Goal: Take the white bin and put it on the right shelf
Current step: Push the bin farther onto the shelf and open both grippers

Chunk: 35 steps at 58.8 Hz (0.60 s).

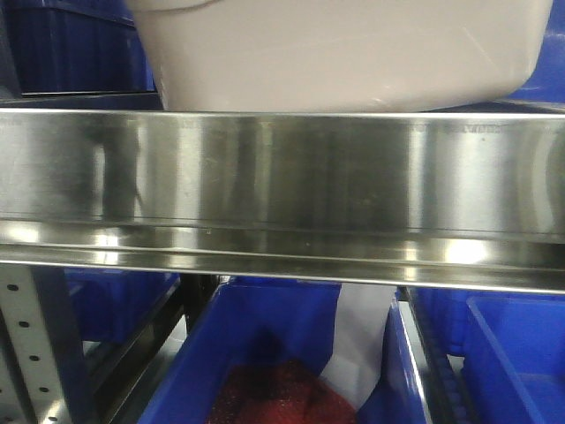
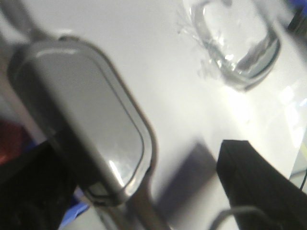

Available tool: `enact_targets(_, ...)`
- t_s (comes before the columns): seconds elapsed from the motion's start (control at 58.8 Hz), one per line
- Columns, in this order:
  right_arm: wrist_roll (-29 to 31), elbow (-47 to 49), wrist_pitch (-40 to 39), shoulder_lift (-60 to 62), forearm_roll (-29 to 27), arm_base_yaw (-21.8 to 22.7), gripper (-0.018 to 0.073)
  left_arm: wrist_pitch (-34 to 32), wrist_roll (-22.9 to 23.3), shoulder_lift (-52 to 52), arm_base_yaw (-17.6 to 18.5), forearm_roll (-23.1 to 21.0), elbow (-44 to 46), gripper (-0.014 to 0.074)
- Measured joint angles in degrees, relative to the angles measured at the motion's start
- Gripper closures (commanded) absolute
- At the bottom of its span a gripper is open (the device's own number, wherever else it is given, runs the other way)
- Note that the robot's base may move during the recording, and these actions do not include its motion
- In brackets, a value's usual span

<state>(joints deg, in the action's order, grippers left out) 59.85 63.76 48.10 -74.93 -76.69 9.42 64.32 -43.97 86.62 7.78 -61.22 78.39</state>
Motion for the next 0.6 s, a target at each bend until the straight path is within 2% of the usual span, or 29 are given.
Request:
enact_targets(0.374, -1.56, 3.04, 2.41, 0.00, 6.00, -0.60, -0.0066, 4.62, 4.84, 0.00, 0.69, 15.13, 9.10, 0.0148)
enact_targets(0.596, -1.79, 3.12, 0.63, 0.00, 7.30, -0.60, -0.0066, 4.84, 6.17, 0.00, 0.69, 19.90, 11.82, 0.0148)
